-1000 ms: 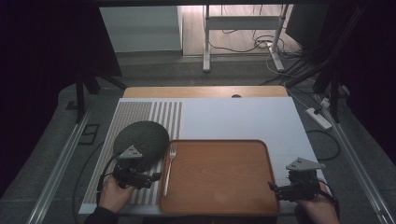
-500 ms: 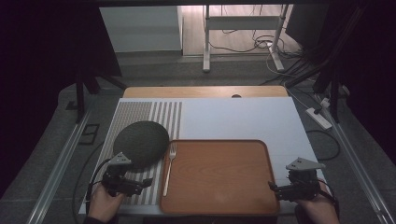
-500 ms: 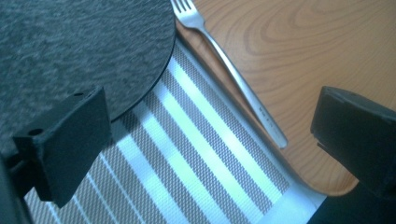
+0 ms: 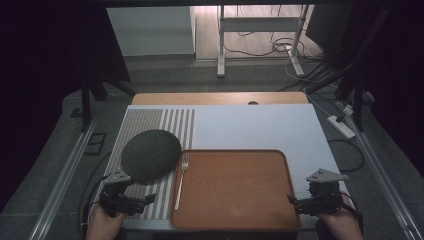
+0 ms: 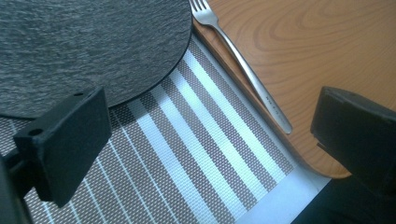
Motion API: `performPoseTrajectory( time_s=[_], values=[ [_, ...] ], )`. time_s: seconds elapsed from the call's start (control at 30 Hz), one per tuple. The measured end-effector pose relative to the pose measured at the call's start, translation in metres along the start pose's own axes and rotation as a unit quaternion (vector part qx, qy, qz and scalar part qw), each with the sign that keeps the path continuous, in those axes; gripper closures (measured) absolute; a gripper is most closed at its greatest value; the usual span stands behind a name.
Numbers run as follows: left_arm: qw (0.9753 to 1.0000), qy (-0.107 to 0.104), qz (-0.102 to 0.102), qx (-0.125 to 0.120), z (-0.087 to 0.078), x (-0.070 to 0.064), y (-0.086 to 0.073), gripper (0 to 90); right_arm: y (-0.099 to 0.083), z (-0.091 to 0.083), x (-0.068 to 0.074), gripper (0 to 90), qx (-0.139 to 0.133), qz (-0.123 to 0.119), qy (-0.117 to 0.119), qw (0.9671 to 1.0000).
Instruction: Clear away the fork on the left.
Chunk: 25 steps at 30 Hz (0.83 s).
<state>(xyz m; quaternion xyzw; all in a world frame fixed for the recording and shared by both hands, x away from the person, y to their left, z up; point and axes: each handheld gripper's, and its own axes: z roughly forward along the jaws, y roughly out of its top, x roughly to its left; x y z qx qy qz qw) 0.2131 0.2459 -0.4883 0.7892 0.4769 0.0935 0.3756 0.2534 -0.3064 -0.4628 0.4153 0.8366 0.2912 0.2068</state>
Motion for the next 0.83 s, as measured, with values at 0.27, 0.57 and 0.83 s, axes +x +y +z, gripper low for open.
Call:
performPoseTrajectory(
  time_s=[0.27, 0.57, 0.83],
  values=[
    [0.9999, 0.012, 0.002, -0.002, -0.007, -0.002, -0.005, 0.0, 0.000, 0.000, -0.001, 0.0, -0.002, 0.004, 0.002, 1.0000],
    [0.9997, 0.024, -0.004, 0.000, -0.014, -0.001, -0.012, 0.0, 0.001, 0.000, 0.000, 0.0, 0.002, 0.002, 0.001, 1.0000],
    [0.9997, 0.022, -0.007, 0.003, -0.014, -0.001, -0.012, 0.0, 0.001, 0.001, 0.000, 0.0, 0.004, -0.002, 0.001, 1.0000]
  ],
)
